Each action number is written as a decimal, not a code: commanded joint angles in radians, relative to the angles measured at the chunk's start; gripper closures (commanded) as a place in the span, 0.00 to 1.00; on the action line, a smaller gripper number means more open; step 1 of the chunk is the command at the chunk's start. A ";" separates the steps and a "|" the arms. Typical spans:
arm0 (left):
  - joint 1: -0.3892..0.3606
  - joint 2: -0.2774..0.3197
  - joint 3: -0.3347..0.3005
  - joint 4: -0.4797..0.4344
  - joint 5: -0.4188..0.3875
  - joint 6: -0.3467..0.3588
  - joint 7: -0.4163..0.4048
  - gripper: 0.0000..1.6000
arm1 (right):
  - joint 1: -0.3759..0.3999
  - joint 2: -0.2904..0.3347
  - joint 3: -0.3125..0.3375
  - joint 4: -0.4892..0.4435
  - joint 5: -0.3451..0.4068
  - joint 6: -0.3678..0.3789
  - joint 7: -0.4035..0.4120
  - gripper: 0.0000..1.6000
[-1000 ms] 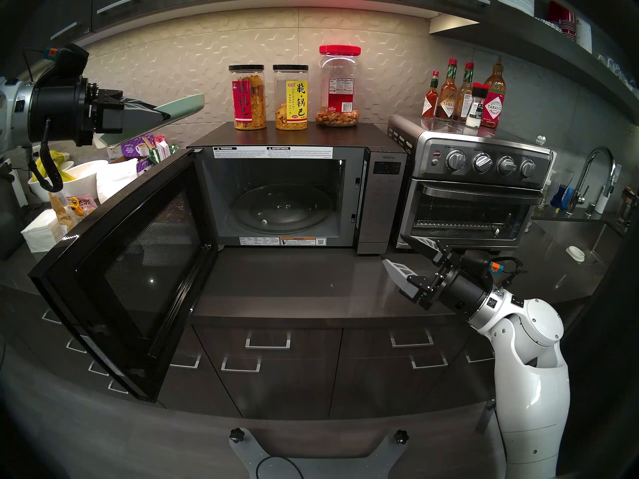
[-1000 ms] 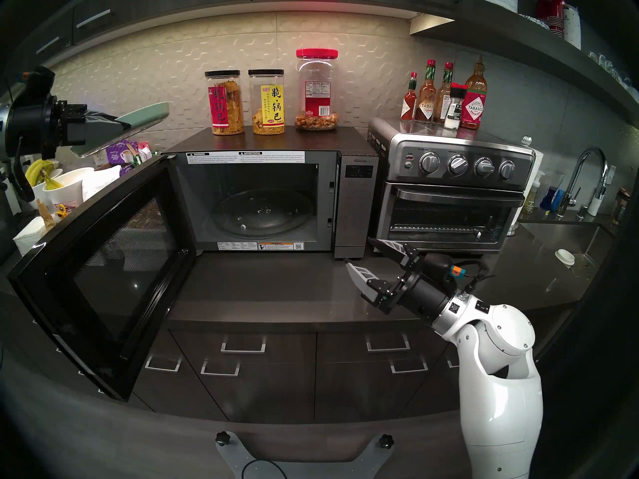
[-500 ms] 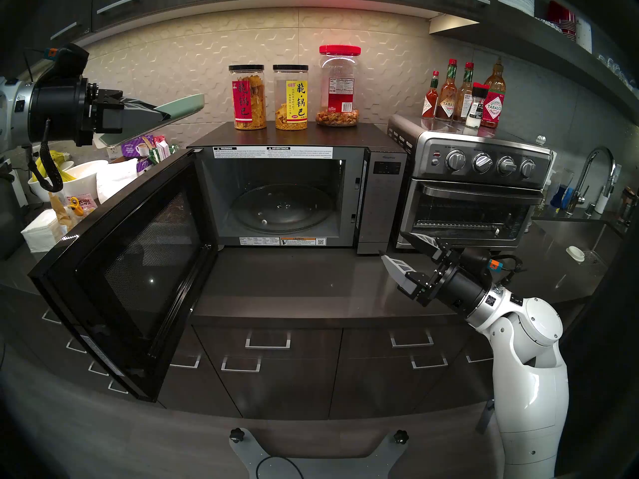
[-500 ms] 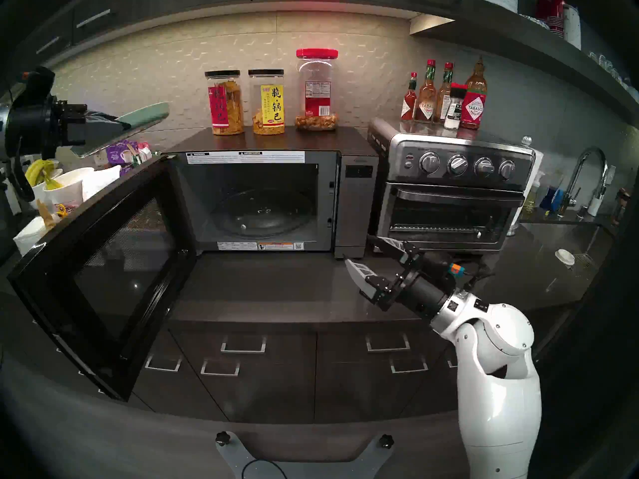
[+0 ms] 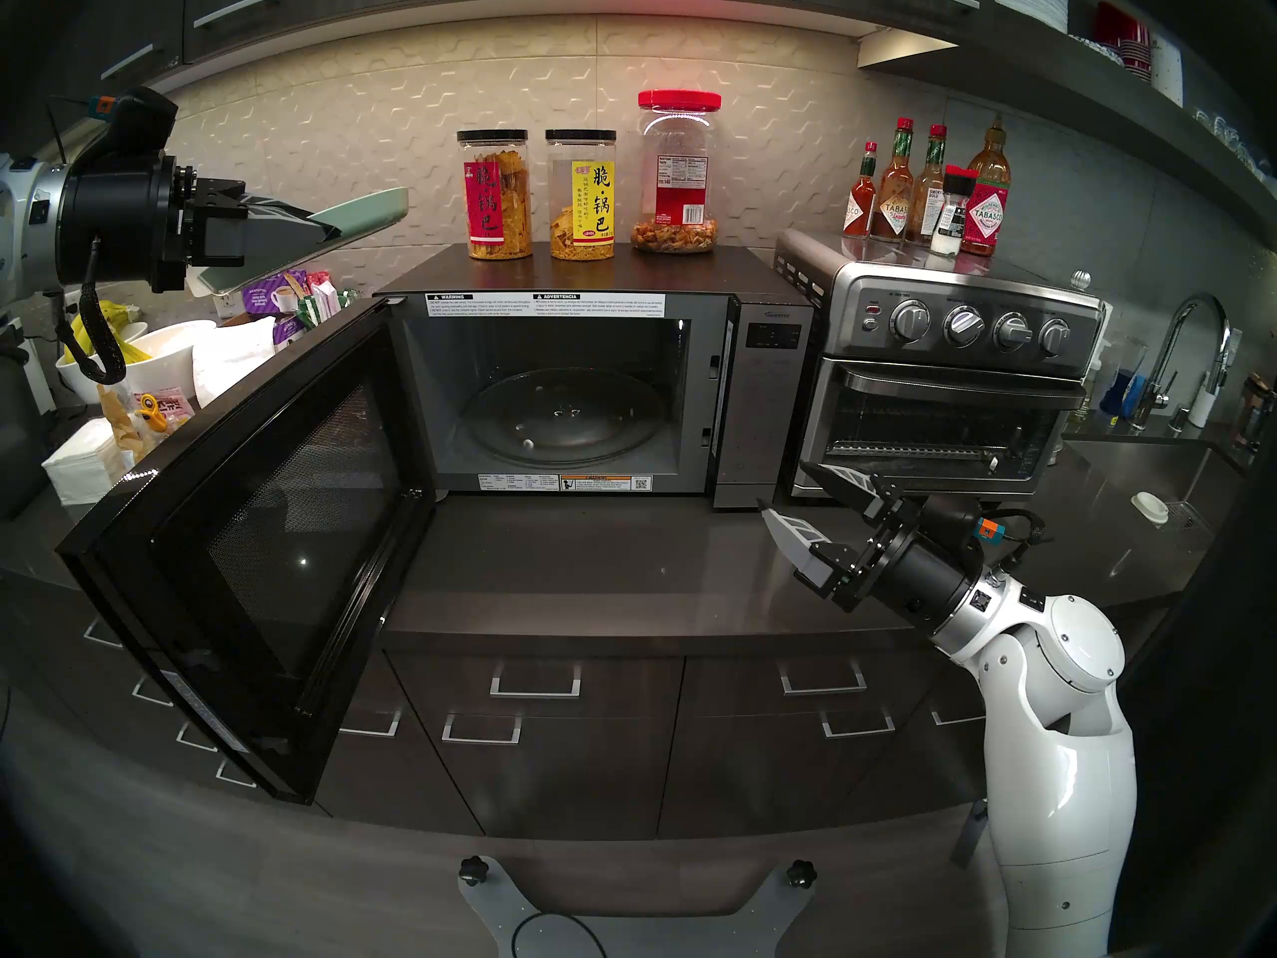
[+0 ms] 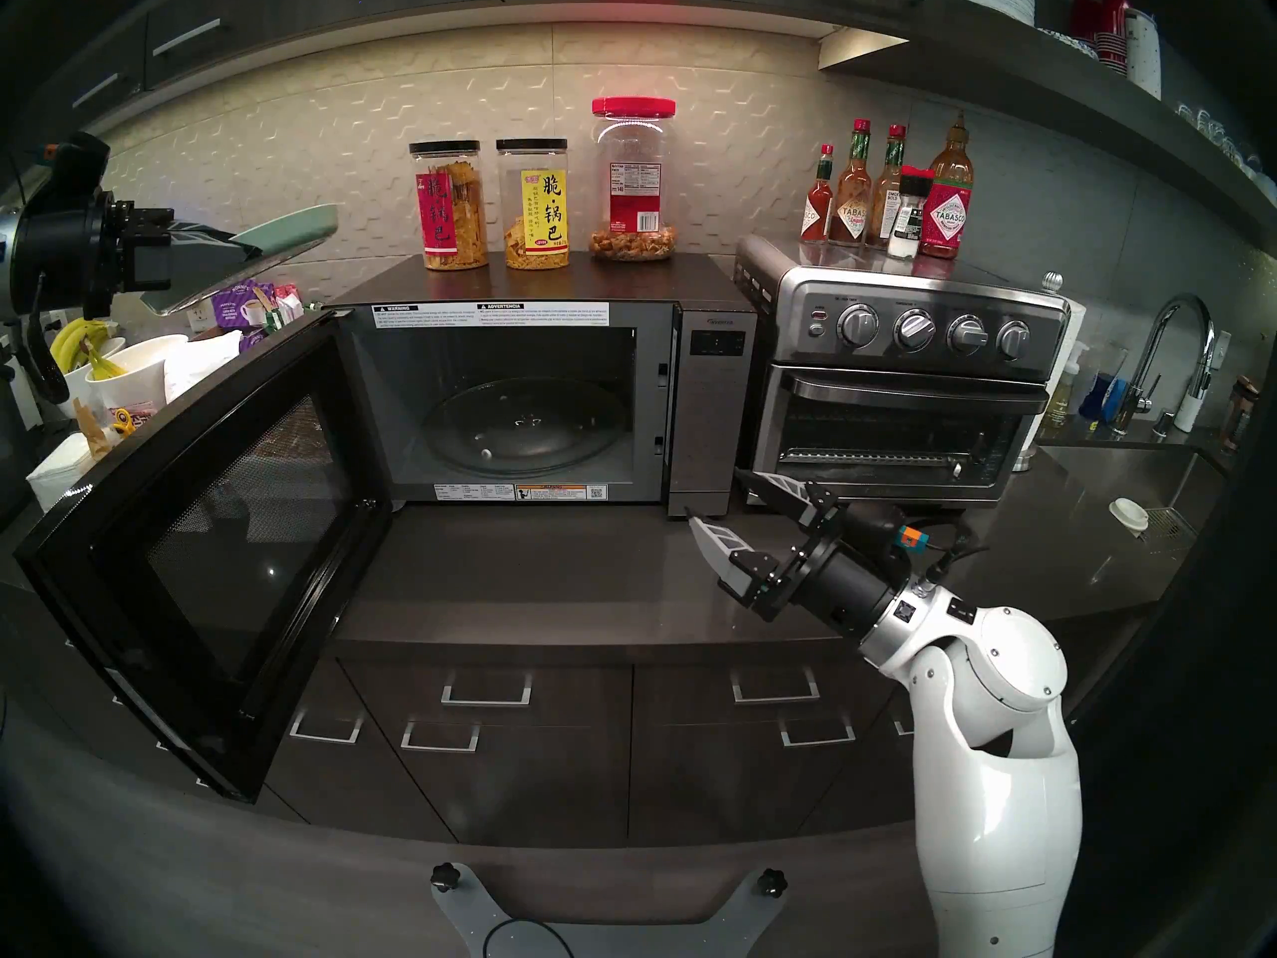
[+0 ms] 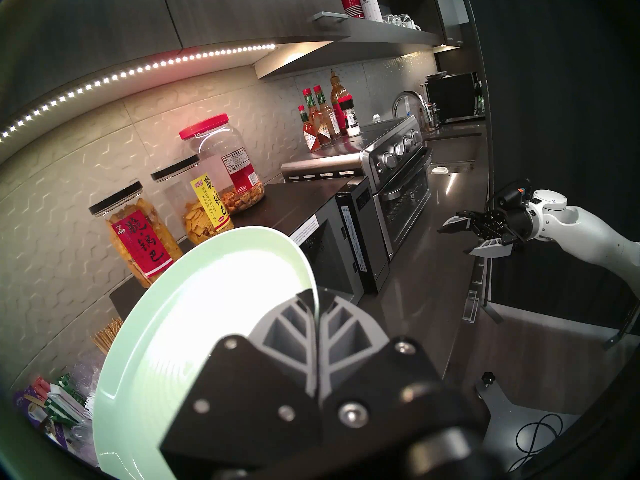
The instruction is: Open the microwave, put the plate inside, and close the door
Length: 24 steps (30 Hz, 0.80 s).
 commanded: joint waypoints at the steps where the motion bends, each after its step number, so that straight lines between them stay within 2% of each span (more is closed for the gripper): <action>1: -0.007 0.000 -0.013 -0.002 0.002 0.001 -0.002 1.00 | 0.009 0.000 0.002 -0.021 0.006 -0.004 0.004 0.00; 24: -0.007 0.000 -0.013 -0.002 0.002 0.001 -0.002 1.00 | 0.009 -0.001 0.003 -0.021 0.005 -0.003 0.005 0.00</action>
